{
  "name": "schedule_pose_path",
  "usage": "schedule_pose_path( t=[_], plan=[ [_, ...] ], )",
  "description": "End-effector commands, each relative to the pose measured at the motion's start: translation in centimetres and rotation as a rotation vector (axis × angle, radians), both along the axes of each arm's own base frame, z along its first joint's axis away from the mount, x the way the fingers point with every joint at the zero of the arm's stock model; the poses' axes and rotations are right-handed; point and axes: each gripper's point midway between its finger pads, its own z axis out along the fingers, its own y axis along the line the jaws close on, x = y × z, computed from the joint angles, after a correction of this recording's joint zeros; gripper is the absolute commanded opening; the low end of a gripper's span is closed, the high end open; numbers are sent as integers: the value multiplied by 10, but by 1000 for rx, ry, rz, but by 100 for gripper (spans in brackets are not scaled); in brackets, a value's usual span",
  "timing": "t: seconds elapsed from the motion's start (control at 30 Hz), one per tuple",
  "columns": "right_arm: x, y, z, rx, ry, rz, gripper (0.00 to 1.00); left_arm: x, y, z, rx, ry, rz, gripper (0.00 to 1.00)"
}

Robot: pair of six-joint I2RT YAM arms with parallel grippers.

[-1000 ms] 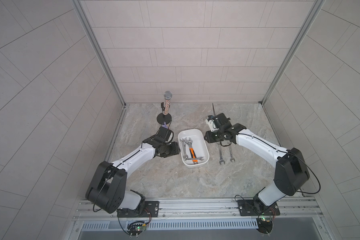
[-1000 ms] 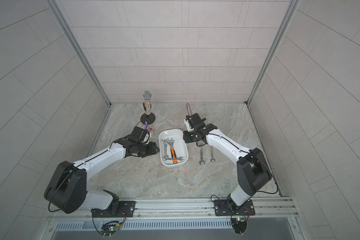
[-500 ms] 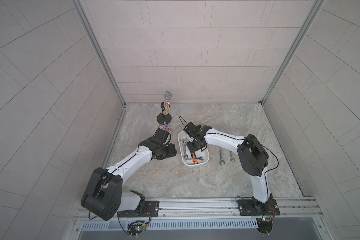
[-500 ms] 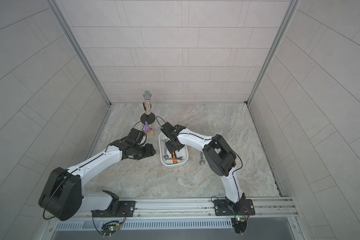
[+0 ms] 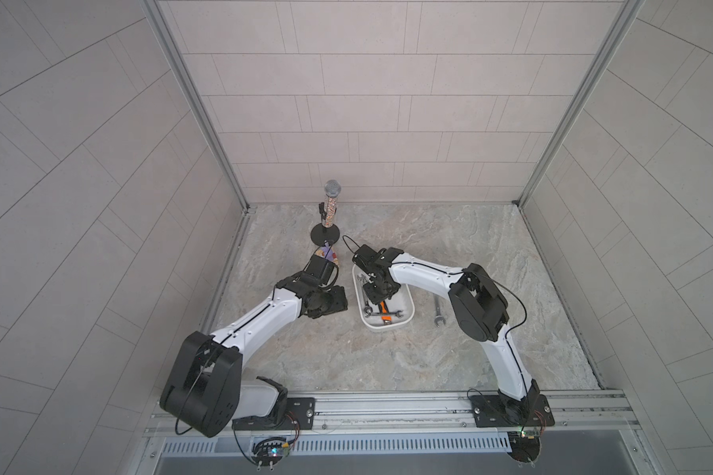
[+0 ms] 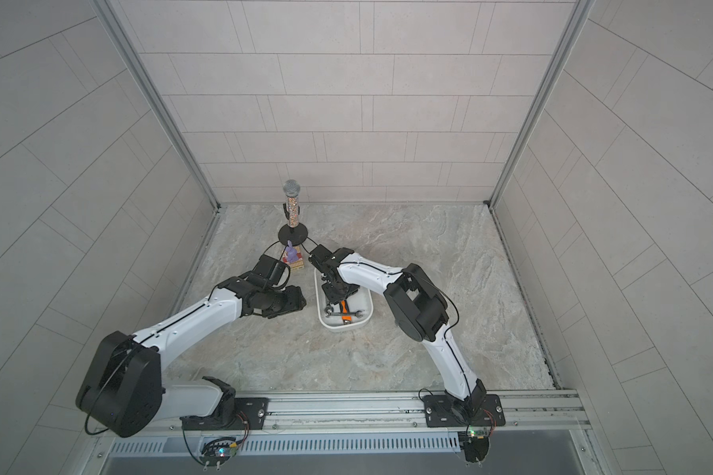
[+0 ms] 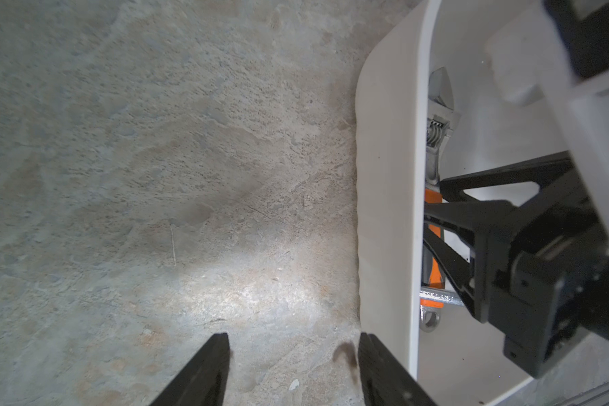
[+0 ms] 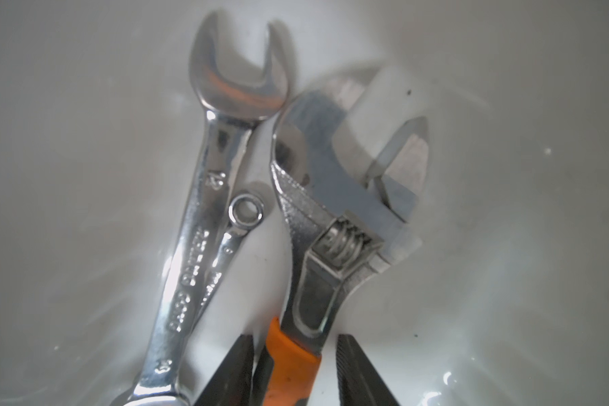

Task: Take out the wrench from the storage box
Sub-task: Pick up the wrench from the storage box, then place the wrench at the center of the board.

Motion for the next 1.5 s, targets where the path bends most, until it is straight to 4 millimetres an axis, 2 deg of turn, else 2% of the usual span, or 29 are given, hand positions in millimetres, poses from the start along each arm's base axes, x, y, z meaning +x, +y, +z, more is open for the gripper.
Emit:
schedule_pose_path(
  t=[0.0, 0.13, 0.27, 0.47, 0.9, 1.23, 1.33, 1.47],
  plan=[
    [-8, -10, -16, -67, 40, -20, 40, -1, 5, 4, 10, -11, 4, 65],
    [-8, -16, -24, -90, 49, -37, 37, 0, 3, 3, 4, -10, 0, 65],
    [-10, -21, -26, -105, 55, -54, 30, 1, 3, 3, 2, -13, -1, 65],
    [-10, -21, -17, -94, 43, -86, 22, 2, 2, 4, -5, -18, 1, 65],
    [12, -13, 50, 10, -92, -150, 9, 0, 1, 6, -23, -25, 7, 65],
    [25, -10, 93, 65, -164, -168, 4, 0, 0, 9, -36, -34, 6, 65],
    [31, -13, 114, 89, -195, -176, 3, 2, -1, 10, -40, -37, 5, 65],
    [44, -26, 146, 117, -256, -205, 2, 6, -5, 15, -57, -46, 5, 65]
  ],
)
